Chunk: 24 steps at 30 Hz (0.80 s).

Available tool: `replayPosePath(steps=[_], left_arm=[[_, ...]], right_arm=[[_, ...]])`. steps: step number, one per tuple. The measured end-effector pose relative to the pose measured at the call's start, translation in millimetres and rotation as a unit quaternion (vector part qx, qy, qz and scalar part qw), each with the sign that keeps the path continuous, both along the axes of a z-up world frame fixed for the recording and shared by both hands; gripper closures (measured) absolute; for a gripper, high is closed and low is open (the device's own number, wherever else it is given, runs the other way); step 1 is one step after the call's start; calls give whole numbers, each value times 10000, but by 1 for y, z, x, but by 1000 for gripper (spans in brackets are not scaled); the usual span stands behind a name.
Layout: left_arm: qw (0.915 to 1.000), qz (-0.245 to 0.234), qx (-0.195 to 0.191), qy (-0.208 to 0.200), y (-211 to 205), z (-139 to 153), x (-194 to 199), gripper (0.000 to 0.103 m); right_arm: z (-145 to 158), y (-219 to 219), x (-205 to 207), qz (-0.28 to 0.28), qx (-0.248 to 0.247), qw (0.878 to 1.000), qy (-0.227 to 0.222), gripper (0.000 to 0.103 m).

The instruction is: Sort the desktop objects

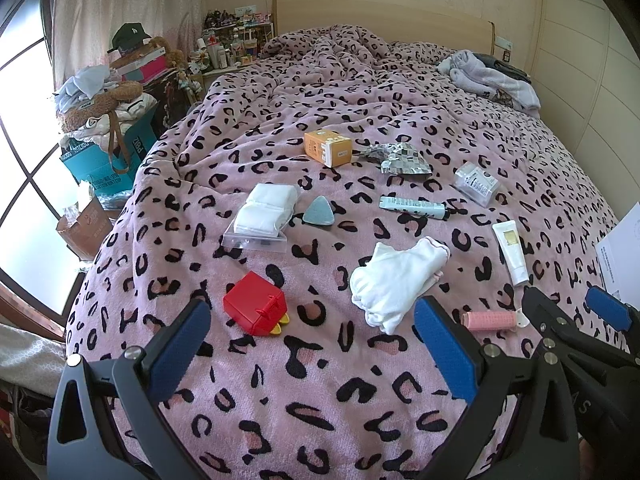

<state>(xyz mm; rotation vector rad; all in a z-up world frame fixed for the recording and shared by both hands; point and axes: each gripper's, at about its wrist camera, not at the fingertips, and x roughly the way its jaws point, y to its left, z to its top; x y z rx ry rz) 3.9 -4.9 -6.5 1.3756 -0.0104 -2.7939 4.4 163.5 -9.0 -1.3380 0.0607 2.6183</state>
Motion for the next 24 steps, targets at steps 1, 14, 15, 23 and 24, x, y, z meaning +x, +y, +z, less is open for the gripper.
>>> replayPosePath(steps=[1, 14, 15, 23, 24], left_arm=[[10000, 2, 0, 0, 0, 0, 0, 0], [10000, -24, 30, -25, -1, -1, 0, 0], [10000, -41, 50, -33, -2, -2, 0, 0], [9998, -182, 62, -13, -8, -2, 3, 0], [9998, -198, 52, 15, -12, -2, 6, 0]], right_arm=[[0, -1, 0, 0, -1, 10000, -1, 18], [0, 1, 0, -8, -3, 10000, 0, 18], [0, 1, 0, -5, -8, 10000, -1, 18], [-4, 3, 1, 54, 15, 10000, -22, 18], [-6, 7, 3, 23, 83, 10000, -15, 18]])
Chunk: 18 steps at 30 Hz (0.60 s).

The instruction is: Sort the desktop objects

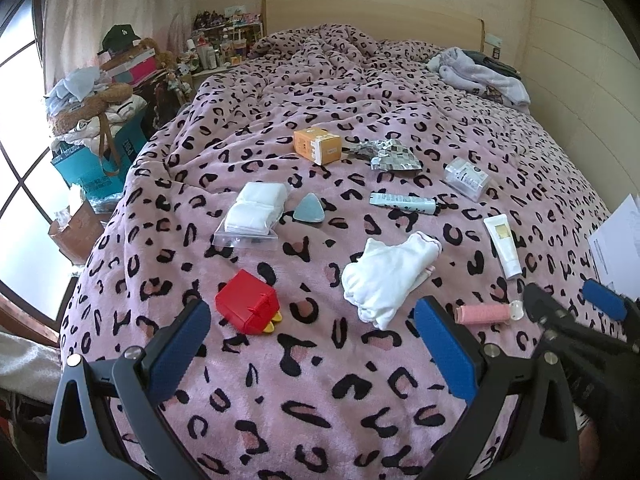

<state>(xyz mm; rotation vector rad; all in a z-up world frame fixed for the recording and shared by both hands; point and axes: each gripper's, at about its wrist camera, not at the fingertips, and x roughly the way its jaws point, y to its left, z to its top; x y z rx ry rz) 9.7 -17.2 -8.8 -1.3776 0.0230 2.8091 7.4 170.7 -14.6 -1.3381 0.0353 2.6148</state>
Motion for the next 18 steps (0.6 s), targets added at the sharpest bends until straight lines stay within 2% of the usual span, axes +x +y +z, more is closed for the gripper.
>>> replayPosePath(steps=[3, 8, 13, 18], left_arm=[[10000, 48, -1, 13, -11, -7, 4, 0], [9995, 136, 257, -142, -40, -45, 18, 0], [9984, 219, 433, -296, -50, -79, 29, 1], [9991, 110, 336, -249, -41, -87, 35, 1]], right_arm=[[-10, 18, 10, -83, 59, 9999, 16, 18], [-41, 54, 33, -99, -204, 9997, -106, 18], [-72, 67, 51, -143, -448, 9985, -278, 18], [-83, 64, 62, -123, -610, 9979, -200, 18]])
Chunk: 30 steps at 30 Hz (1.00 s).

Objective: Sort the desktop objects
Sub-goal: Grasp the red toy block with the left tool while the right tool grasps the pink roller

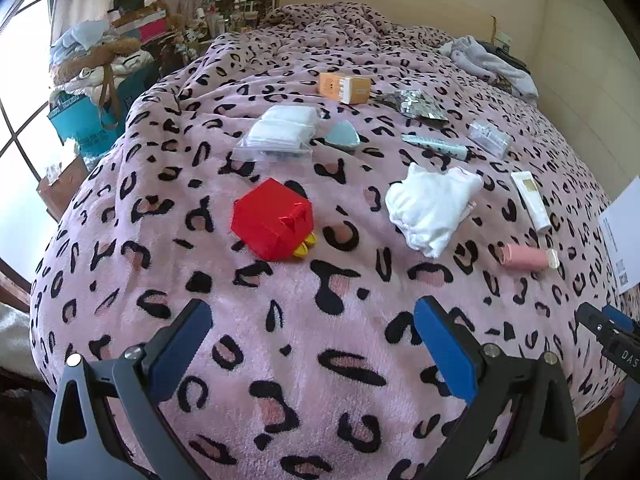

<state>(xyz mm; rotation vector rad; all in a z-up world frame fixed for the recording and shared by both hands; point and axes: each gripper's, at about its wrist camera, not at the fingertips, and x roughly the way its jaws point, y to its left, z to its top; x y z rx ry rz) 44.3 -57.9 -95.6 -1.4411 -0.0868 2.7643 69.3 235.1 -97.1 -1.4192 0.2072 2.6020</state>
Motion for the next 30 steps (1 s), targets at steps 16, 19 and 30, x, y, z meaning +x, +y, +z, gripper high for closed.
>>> replayPosePath(steps=[16, 19, 30], left_arm=[[9995, 178, 206, 147, -17, 4, -41, 0], [9996, 168, 72, 231, -27, 4, -68, 0], [9991, -126, -261, -306, -23, -42, -121, 0]], right_arm=[[-6, -4, -40, 134, -173, 9998, -14, 18], [-8, -3, -54, -41, -526, 9985, -117, 18], [-23, 7, -85, -638, -937, 9925, -458, 18]])
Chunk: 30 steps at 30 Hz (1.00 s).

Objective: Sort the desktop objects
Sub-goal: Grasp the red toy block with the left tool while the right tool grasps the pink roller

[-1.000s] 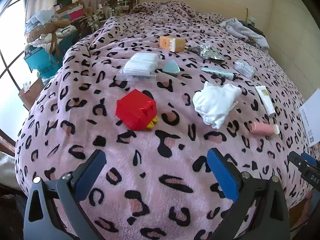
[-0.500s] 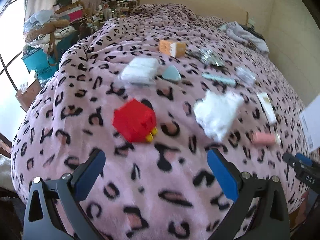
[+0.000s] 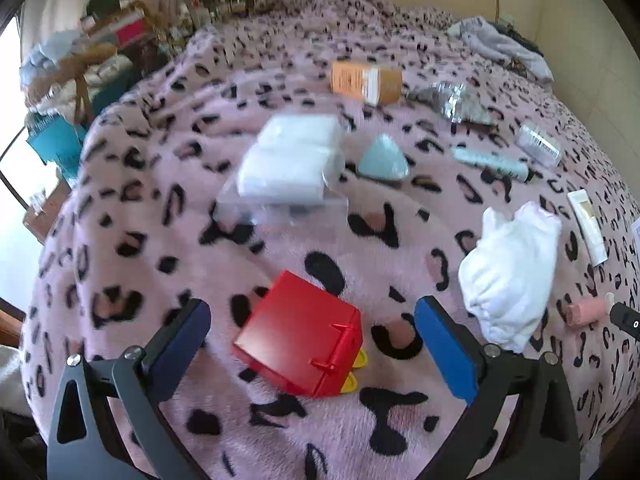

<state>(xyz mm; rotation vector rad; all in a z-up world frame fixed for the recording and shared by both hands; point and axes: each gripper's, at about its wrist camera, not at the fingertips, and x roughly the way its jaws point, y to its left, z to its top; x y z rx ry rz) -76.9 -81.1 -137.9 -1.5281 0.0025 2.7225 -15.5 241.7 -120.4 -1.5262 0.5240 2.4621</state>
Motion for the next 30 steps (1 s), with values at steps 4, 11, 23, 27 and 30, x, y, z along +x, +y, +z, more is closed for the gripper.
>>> replayPosePath(steps=[4, 11, 23, 27, 30], left_arm=[[10000, 0, 12, -87, 5, -15, -2, 0], [9997, -68, -234, -40, 14, -28, -4, 0], [9998, 57, -201, 68, 15, -33, -6, 3], [9997, 134, -194, 102, 15, -31, -3, 30], [9996, 150, -174, 147, 15, -29, 1, 30]], right_arm=[[-14, 14, -6, -245, -215, 9991, -261, 18], [-46, 25, -15, -743, -1055, 9909, -385, 18], [-62, 21, -40, -1705, -1625, 9718, 82, 23], [-63, 26, -36, -1837, -1619, 9692, 244, 52], [-63, 32, -30, -1815, -1718, 9677, 345, 59]])
